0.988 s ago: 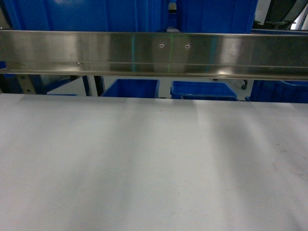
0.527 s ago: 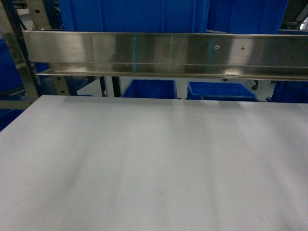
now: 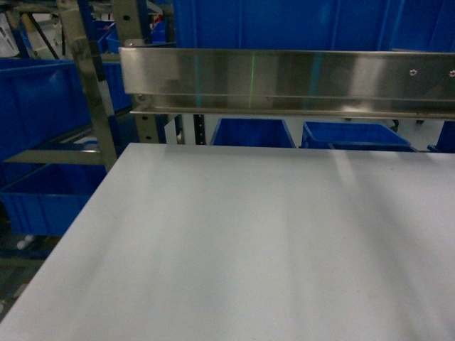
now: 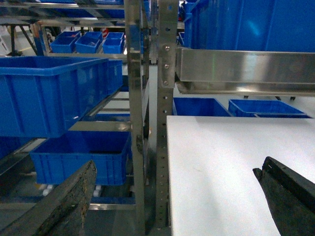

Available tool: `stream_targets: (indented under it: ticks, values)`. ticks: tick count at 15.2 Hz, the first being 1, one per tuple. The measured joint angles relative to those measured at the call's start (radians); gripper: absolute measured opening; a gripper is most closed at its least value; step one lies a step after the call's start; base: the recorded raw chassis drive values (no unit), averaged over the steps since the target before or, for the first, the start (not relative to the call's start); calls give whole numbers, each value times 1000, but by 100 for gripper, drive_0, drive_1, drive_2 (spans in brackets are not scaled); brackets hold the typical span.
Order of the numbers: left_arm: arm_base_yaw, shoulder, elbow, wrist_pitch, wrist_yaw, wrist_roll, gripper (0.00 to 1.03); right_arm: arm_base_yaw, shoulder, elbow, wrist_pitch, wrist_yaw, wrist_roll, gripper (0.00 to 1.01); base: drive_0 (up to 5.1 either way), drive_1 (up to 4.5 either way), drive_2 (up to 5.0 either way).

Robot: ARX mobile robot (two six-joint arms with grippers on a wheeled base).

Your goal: Place magnetic block on left shelf second layer

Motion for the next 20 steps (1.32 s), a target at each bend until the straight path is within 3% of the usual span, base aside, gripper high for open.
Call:
stream_targets:
  ticks: [20]
  values:
    - [0,0,0,0,0,0,98,0,1,0,-3,-1,0,33,-495,248,248]
